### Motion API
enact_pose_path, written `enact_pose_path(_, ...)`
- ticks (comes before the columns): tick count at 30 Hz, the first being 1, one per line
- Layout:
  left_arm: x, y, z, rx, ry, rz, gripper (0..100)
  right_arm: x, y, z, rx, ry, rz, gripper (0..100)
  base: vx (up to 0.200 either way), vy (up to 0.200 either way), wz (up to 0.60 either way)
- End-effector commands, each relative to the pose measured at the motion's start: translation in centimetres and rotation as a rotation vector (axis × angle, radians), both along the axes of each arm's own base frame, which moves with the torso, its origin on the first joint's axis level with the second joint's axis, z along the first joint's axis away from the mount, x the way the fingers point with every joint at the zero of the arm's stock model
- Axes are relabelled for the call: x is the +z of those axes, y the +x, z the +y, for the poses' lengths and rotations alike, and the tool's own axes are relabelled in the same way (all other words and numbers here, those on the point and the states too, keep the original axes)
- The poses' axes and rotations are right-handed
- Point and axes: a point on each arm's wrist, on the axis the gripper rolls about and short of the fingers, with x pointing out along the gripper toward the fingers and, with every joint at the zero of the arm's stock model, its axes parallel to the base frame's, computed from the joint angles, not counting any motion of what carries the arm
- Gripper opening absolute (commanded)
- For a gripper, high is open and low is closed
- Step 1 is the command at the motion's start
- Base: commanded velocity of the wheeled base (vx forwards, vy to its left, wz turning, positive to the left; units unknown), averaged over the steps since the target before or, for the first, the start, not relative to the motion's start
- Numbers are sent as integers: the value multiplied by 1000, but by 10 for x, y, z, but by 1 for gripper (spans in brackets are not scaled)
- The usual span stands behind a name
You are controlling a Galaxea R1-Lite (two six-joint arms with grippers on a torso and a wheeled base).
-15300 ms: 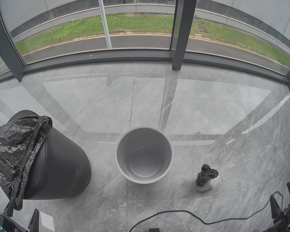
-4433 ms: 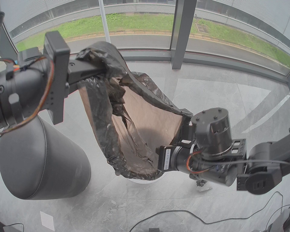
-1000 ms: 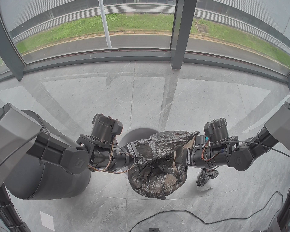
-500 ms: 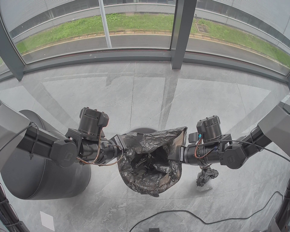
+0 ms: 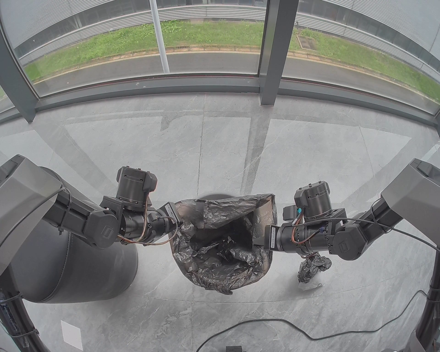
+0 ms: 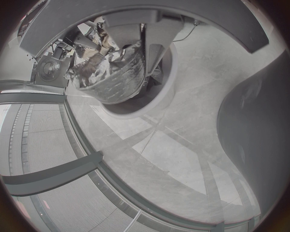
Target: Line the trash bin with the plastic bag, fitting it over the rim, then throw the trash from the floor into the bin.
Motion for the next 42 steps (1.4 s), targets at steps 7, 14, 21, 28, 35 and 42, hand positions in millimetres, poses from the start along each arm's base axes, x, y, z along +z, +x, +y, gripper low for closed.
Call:
enact_pose_path(7,-6,11,12,27,15,-1,0,-5,5,-4,-13,-10,2,0,0,0,0)
enact_pose_path(14,-15,14,14,18,31,15,0,-8,12,-13,-34,-34,-14,0,0,0,0)
enact_pose_path(21,-31,19,9,3,38,7,0,-15,17,-14,-56,-53,-10,0,0,0,0)
enact_pose_path(28,-32,21,8,2,30,-10,0,-19,18,-14,-59,-62,-13,0,0,0,0)
enact_pose_path(35,-30,21,6,3,30,-11,0,-20,21,-13,-92,-66,-61,0,0,0,0)
enact_pose_path(42,-29,17,-1,-16,36,-11,100,-22,21,-12,-90,-71,-57,0,0,0,0)
